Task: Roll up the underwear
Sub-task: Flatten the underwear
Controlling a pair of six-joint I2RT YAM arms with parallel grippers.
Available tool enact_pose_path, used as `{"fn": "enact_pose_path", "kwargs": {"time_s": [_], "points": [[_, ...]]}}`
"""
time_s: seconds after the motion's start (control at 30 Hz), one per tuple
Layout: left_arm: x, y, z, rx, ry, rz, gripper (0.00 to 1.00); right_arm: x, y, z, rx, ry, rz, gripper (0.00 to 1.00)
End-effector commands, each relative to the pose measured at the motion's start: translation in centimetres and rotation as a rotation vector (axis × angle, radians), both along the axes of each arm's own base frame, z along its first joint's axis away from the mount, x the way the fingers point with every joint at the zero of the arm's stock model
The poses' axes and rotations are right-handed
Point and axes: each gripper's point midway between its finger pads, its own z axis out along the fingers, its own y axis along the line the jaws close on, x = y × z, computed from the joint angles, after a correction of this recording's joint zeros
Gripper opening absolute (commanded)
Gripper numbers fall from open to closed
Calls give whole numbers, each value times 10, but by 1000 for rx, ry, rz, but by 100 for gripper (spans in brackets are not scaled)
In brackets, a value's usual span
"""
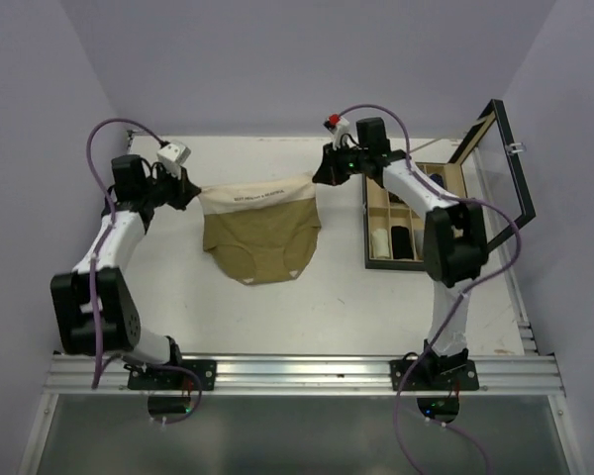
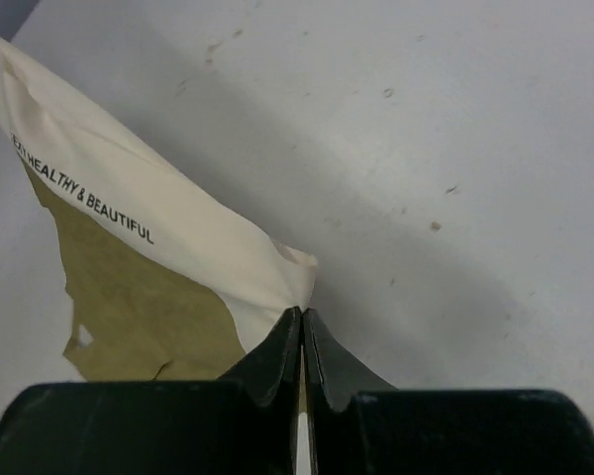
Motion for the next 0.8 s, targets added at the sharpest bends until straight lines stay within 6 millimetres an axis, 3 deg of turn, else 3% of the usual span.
{"fn": "enact_pose_path", "kwargs": {"time_s": [0.0,0.03,0.07,0.13,0.2,0.23,0.27,0.3,0.33,0.37,0.4,0.43,0.47,0.5,0.53,0.6,0.7,0.77], "points": [[78,25,6,17,-75,139,0,69,7,-25,-9,42,-133,9],[110,32,-5,2,-51,170,8,95,13,6,22,-21,-162,26],[127,38,-12,11,-24,193,15,108,14,-2,12,-38,-178,42],[166,49,-23,8,64,233,38,137,10,8,-16,-128,-241,74],[182,65,-4,53,18,281,50,144,1,15,-65,-132,-248,85],[186,68,9,77,-42,289,65,149,-5,15,-93,-140,-265,85],[186,72,19,93,-69,303,69,148,-8,32,-101,-175,-243,84],[184,73,25,108,-86,302,70,144,-11,39,-88,-180,-223,82],[176,73,31,128,-90,293,70,126,-12,41,-92,-167,-179,75],[170,69,30,126,-77,278,70,110,-2,50,-53,-173,-106,70],[159,67,18,125,-38,269,70,94,4,48,-49,-160,-62,65],[145,62,18,123,-11,253,70,74,6,19,-76,-104,-13,58],[135,55,12,109,15,218,68,53,11,30,-69,-108,38,55],[117,50,3,110,52,205,68,35,20,22,-76,-89,91,52],[104,46,-5,111,94,192,67,15,21,-2,-109,-47,145,47],[77,32,-17,93,147,150,66,-18,33,-17,-124,1,237,42],[41,20,-35,68,244,122,65,-48,42,-48,-147,77,308,36],[24,15,-43,56,287,104,65,-57,48,-72,-166,128,325,32]]}}
